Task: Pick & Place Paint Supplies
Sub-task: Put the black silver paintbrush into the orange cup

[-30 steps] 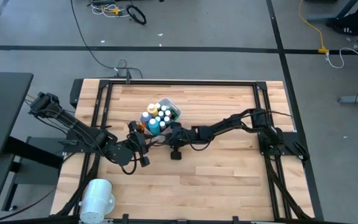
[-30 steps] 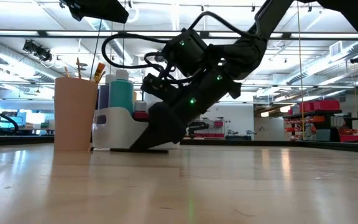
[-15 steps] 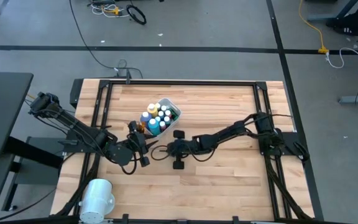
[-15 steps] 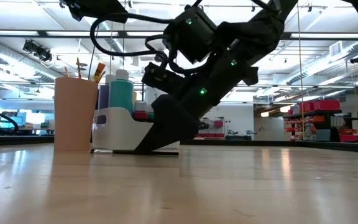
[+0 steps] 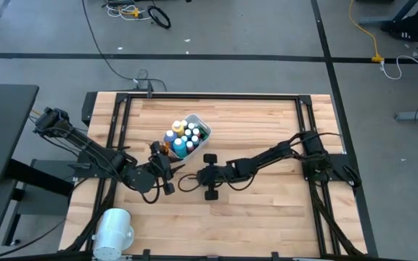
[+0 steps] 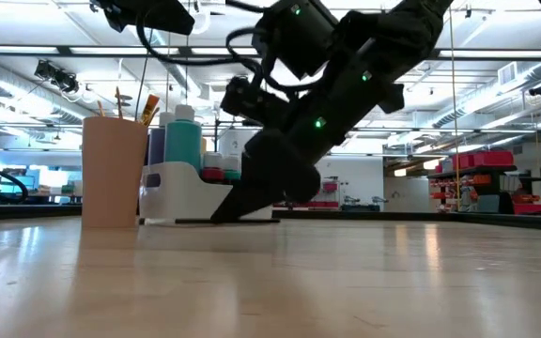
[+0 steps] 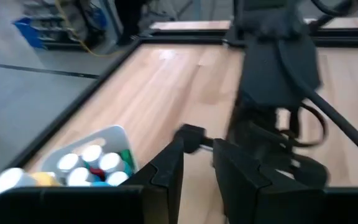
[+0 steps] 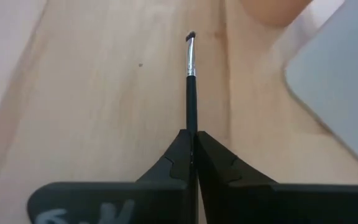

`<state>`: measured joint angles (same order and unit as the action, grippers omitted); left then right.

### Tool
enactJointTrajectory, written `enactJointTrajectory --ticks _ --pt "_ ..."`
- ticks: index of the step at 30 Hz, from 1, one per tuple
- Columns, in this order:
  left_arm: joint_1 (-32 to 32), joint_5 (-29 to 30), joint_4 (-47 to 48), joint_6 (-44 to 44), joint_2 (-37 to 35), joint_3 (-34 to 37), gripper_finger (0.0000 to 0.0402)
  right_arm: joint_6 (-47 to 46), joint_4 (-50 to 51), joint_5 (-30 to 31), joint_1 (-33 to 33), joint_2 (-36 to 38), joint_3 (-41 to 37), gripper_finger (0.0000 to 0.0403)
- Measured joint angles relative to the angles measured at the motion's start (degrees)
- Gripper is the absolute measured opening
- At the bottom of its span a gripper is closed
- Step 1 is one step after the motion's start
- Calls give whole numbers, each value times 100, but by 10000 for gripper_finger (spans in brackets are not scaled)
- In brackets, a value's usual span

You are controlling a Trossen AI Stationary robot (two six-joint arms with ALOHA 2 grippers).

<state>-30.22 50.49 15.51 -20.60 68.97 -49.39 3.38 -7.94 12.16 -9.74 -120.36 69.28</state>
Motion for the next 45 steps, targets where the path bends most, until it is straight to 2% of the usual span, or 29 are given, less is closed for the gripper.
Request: enactJointTrajectory --ticks 4,7,10,13,19,24,27,31,34,37,41,45 --pt "16 -729 1 67 0 0 96 67 20 126 14 17 9 13" --pt "75 -1472 9 502 2 0 96 182 53 164 17 78 9 13" --pt "134 -1768 58 931 2 0 96 369 261 408 15 311 9 13" --pt "160 -1643 38 1034 2 0 96 537 567 726 17 710 17 13" --pt "160 -967 59 1232 7 -2 96 711 1466 1358 -19 1865 26 13" --pt "157 -210 25 1234 4 -2 96 243 2456 2141 -290 2823 31 12" --pt "160 -16 9 1227 4 -2 96 202 2544 2676 -563 3155 26 12" --pt "160 -55 -4 1060 4 -2 96 465 2015 3181 -895 3449 -332 12" --pt "158 -95 -11 984 4 -2 96 760 1239 3236 -1048 3708 -735 12" --pt "160 -41 -289 1121 3 -2 96 1187 19 2888 -1078 3917 -1157 12" --pt "160 -131 -1197 1721 2 0 96 1641 -1442 2011 -979 3991 -1658 12" --pt "157 -231 -2226 2336 2 0 96 1719 -1745 1861 -843 3978 -1939 12"
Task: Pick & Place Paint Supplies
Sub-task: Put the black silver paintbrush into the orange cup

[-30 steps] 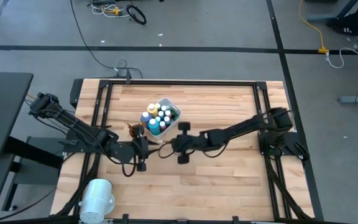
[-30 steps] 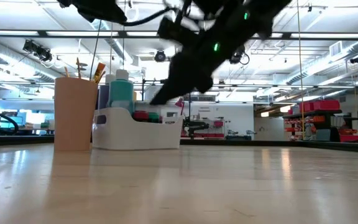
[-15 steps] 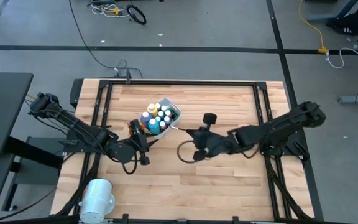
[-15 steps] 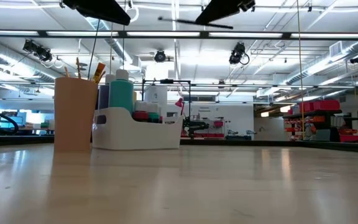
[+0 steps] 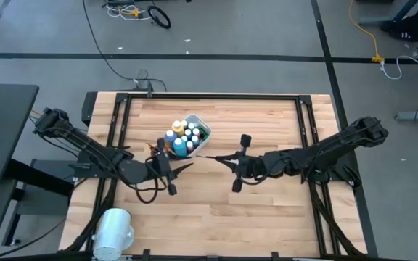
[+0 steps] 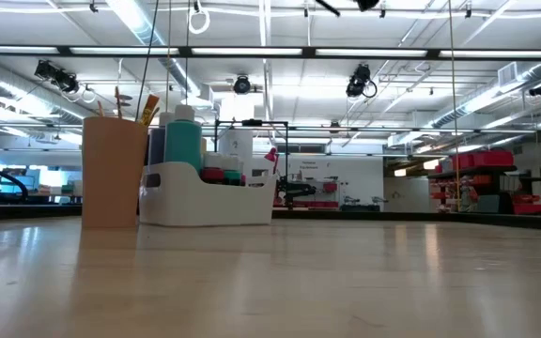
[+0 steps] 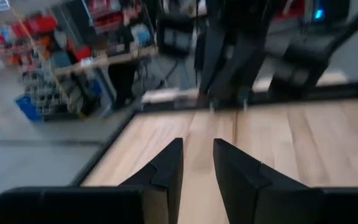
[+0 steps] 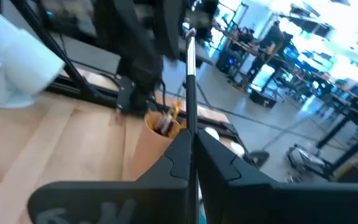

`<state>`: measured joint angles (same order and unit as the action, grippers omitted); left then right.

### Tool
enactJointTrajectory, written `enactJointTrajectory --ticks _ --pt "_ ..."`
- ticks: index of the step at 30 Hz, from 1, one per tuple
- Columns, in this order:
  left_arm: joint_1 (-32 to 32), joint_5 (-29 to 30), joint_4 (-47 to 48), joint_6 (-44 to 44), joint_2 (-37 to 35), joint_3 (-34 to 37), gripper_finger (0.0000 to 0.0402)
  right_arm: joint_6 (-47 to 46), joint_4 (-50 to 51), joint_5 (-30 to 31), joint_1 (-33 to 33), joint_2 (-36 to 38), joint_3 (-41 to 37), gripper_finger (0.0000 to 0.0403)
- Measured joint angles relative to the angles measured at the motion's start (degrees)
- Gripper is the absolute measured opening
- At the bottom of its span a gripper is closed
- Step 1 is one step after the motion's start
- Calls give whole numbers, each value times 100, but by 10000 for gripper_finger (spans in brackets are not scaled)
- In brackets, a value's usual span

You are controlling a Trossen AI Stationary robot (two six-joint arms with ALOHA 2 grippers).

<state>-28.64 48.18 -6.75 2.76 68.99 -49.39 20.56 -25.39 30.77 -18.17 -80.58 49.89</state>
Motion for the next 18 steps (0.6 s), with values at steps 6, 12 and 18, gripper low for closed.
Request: enactJointTrajectory --ticks 6,12,18 --pt "75 -73 -686 347 0 0 96 -12 -51 -14 79 -2 -96 12" --pt "409 -508 -729 18 0 0 96 -27 -124 -358 79 -2 -97 12" --pt "658 -1212 -762 -62 -10 0 96 -37 -123 -299 80 -2 -101 12"
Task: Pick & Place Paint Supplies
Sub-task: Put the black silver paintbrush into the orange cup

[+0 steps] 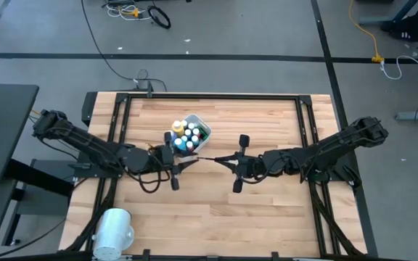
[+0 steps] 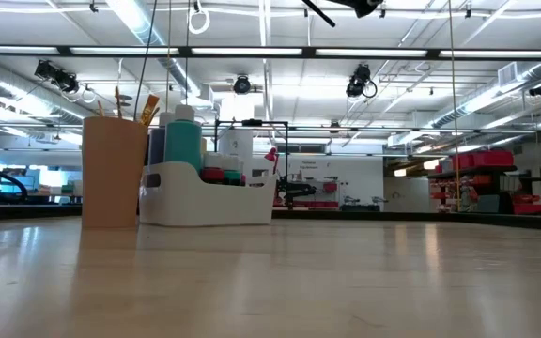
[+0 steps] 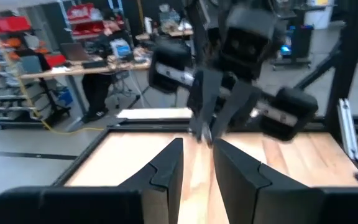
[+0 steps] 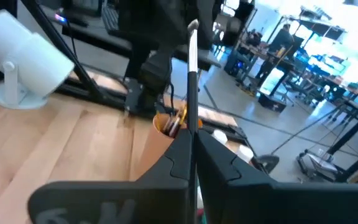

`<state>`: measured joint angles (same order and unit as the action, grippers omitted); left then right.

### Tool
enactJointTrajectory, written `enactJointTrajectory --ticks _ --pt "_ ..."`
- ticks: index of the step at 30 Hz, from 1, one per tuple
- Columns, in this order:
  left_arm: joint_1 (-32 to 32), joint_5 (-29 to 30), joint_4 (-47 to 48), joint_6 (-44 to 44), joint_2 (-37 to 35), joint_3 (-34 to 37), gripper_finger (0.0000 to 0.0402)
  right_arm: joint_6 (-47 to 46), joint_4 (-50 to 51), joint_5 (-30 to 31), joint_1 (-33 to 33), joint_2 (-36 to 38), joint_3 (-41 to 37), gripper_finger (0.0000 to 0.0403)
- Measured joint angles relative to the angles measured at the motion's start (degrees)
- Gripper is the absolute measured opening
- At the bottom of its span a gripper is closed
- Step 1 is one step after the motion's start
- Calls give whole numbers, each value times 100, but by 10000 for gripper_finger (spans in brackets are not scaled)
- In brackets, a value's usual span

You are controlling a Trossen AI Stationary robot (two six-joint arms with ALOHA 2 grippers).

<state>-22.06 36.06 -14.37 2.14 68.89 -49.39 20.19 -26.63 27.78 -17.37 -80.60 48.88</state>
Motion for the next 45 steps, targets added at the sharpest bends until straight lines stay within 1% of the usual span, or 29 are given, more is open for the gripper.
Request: enactJointTrajectory --ticks 3,26,30,38,41,45 --pt "32 -133 71 -32 15 7 96 28 -47 -10 11 2 2 12" --pt "32 -116 -75 -25 10 7 93 30 94 -26 13 0 2 12" --pt "32 -117 -74 -23 10 7 74 74 98 -25 13 0 2 12" --pt "30 -127 -71 70 10 2 10 147 119 -6 17 0 2 12" --pt "30 -127 -66 132 10 2 9 150 121 -7 17 0 2 14" --pt "30 -125 102 121 10 -4 8 132 154 -7 17 0 2 31"
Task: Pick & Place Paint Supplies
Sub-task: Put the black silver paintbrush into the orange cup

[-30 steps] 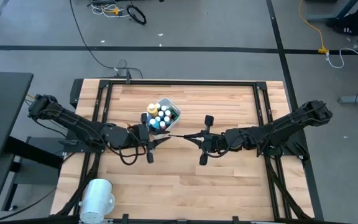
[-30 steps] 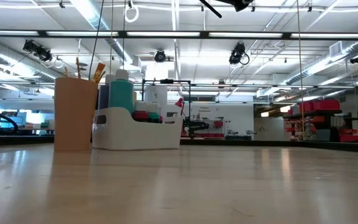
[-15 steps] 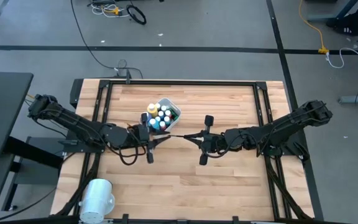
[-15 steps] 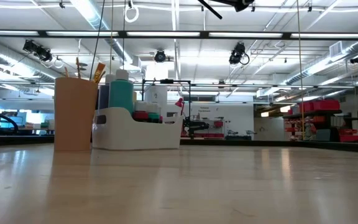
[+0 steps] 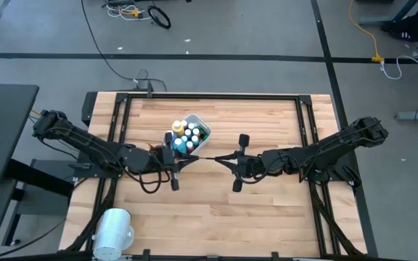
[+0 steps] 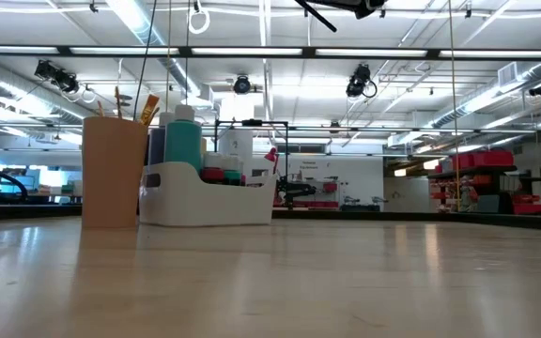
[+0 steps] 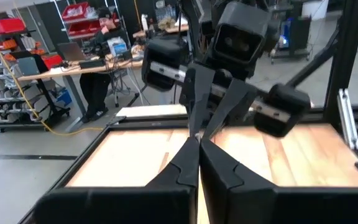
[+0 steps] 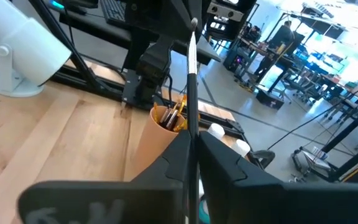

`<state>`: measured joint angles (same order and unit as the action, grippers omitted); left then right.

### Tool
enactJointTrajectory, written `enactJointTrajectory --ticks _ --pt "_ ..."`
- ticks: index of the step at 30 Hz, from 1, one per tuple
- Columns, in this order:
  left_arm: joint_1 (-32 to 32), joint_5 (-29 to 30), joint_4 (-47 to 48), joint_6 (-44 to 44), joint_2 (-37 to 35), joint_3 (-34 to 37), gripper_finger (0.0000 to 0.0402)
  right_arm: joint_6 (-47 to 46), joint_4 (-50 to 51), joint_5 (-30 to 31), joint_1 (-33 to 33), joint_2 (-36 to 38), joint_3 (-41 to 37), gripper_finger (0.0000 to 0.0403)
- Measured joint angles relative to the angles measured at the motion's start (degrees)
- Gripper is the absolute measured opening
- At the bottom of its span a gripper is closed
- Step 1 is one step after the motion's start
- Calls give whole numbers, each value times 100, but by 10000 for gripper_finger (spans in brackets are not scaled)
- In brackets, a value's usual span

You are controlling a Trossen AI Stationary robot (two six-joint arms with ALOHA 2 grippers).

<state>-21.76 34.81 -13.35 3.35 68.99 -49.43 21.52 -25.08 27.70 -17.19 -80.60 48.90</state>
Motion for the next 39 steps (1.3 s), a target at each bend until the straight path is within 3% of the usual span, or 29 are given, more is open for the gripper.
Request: enactJointTrajectory --ticks 11,18,23,27,32,39 --pt "-42 166 1350 -946 -183 -66 5 2 -17 -20 -4 -2 9 91" --pt "-79 231 4445 -1826 -392 -1540 3 -26 55 -20 -4 -2 7 102" --pt "-78 -268 6597 -2596 -270 -2621 3 -31 79 -20 -4 -2 7 100" --pt "-92 -392 7985 -3163 -278 -3023 3 -46 119 -20 -4 -2 7 98" --pt "-92 -614 8717 -3870 -468 -3060 4 -45 203 -22 -4 -2 7 98" --pt "-90 -431 9646 -4656 -503 -2973 3 42 166 -22 -4 -2 7 97"
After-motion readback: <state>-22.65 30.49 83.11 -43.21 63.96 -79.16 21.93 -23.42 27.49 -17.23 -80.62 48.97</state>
